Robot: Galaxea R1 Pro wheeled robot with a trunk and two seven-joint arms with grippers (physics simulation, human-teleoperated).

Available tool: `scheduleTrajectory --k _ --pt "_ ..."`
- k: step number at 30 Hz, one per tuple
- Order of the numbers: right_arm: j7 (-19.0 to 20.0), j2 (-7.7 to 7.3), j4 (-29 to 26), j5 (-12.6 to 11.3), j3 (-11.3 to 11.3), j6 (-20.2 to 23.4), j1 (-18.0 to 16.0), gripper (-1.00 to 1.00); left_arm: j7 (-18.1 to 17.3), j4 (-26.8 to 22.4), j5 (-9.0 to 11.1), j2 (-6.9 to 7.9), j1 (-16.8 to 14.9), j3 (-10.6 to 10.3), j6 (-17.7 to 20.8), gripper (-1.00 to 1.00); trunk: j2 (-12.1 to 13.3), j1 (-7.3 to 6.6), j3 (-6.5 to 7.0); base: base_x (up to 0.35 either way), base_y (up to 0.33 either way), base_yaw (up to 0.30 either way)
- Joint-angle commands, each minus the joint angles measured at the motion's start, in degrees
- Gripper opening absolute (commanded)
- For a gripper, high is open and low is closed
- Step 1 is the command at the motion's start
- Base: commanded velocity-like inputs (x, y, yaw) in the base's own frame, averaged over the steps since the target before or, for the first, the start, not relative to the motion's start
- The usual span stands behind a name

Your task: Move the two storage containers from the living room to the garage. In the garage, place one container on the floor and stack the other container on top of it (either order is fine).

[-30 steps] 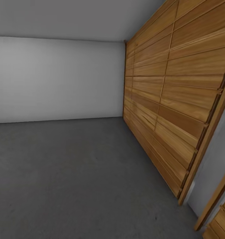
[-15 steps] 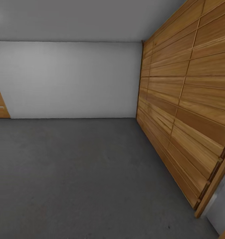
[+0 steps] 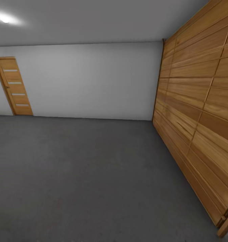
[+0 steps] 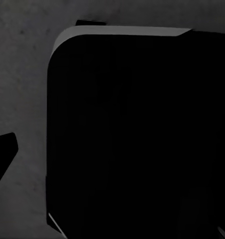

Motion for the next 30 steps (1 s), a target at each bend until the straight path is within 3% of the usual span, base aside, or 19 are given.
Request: scheduleTrajectory --k 1,14,21,27,30 --pt "-0.04 -0.01 0.08 0.06 0.06 -0.3 -0.01 1.0 -0.01 -0.02 0.44 -0.05 -0.01 0.11 -0.16 1.0 -0.02 0.0 -0.04 0.0 0.0 0.283" --pt "-0.07 0.06 0.08 -0.11 -0.11 -0.42 -0.01 1.0 -0.48 -0.03 0.95 -0.21 -0.01 0.61 -0.22 1.0 -0.02 0.0 -0.04 0.0 0.0 0.283" --pt "-0.11 0.04 0.08 -0.14 -0.16 -0.46 -0.01 1.0 -0.52 -0.02 3.99 -0.14 -0.01 0.54 -0.27 1.0 -0.02 0.0 -0.04 0.0 0.0 0.283" --pt "-0.13 0.07 0.08 -0.13 -0.13 -0.48 -0.01 1.0 -0.53 -0.02 7.86 -0.02 -0.01 0.5 -0.28 1.0 -0.02 0.0 -0.04 0.0 0.0 0.283" --pt "-0.13 0.08 0.08 -0.12 -0.17 -0.48 -0.01 1.0 -0.53 -0.02 8.44 0.01 -0.01 0.46 -0.3 1.0 -0.02 0.0 -0.04 0.0 0.0 0.283"
